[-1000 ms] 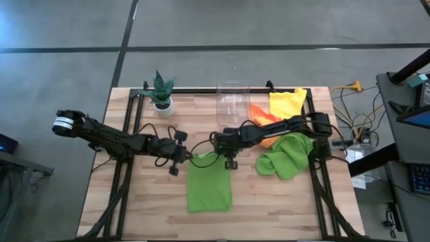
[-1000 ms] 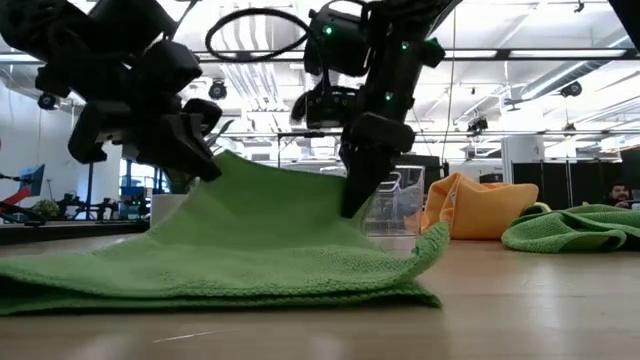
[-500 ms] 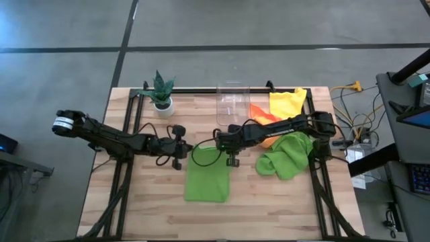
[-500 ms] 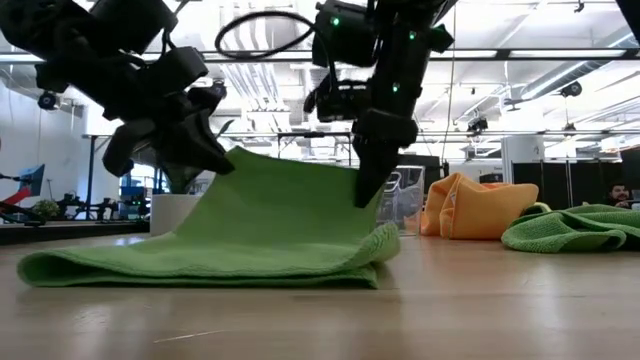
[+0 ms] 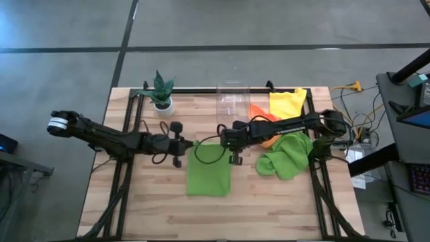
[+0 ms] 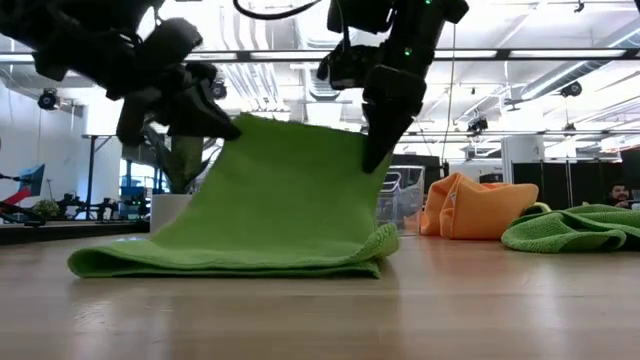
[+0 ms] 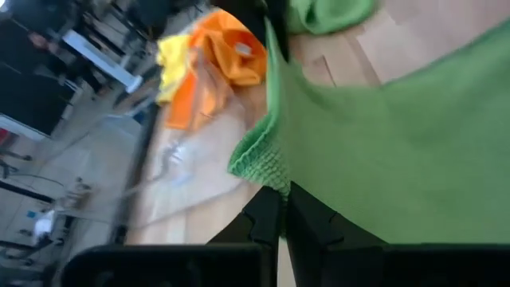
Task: Fold microfiber towels
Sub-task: Fold the top green towel
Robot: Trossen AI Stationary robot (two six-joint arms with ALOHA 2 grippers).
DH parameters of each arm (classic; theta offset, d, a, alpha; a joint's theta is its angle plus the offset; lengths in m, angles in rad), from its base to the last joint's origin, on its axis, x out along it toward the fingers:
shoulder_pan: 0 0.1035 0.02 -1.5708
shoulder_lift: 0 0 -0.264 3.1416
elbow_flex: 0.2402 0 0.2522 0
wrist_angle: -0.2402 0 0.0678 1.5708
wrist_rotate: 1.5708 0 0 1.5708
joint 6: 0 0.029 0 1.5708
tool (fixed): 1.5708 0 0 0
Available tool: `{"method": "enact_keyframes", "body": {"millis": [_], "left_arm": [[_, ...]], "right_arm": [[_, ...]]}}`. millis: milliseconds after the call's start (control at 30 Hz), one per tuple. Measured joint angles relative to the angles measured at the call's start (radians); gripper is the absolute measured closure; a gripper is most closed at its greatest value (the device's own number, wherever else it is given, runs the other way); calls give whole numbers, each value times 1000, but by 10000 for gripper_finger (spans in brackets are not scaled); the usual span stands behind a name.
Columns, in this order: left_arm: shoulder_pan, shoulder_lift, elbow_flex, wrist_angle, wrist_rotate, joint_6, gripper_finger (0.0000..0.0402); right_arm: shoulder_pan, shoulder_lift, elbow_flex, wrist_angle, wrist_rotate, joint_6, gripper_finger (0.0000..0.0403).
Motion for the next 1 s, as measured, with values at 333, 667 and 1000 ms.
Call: {"method": "enact_keyframes", "body": {"millis": [333, 667, 1000], "left_arm": [[-19, -42, -26, -7, 4, 3, 401], [-119, -15, -31, -10, 32, -4, 401], [-184, -14, -71, -39, 49, -90, 401]], "right_arm": [[58, 1, 1, -5, 27, 107, 394], [132, 3, 26, -16, 27, 231, 394], [188, 3, 50, 10, 27, 334, 394]]}}
